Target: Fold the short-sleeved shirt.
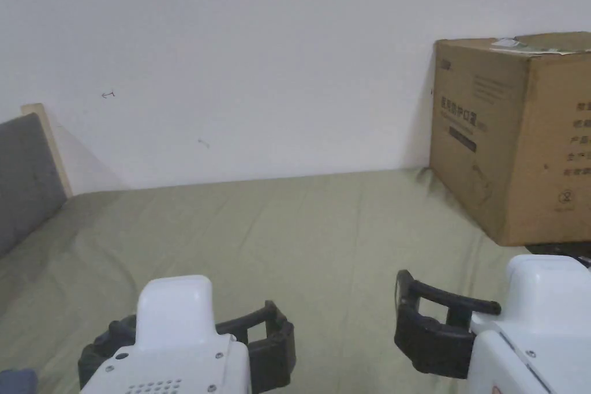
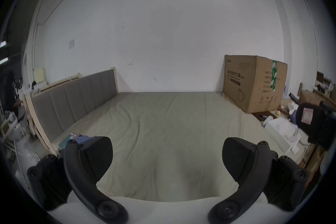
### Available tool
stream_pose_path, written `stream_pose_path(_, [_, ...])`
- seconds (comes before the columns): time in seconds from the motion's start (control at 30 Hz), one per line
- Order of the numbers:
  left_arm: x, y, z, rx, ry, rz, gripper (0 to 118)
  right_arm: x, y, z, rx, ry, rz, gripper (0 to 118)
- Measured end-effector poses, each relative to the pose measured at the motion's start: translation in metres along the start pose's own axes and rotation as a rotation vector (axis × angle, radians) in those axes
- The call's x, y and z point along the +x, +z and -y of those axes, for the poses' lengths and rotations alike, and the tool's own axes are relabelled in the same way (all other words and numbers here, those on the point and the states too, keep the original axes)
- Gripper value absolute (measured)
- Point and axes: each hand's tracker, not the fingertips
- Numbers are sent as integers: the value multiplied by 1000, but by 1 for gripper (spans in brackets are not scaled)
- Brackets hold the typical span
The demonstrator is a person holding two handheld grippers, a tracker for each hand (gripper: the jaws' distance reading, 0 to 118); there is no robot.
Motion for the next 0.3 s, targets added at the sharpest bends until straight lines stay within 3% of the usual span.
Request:
stream_pose_path(0.1, [2, -8, -3, 0, 44, -101, 118, 1, -1, 0, 0, -1, 6, 118])
stream_pose_path(0.3, [-9, -18, 3, -9, 30, -49, 118, -2, -5, 3, -17, 15, -2, 118])
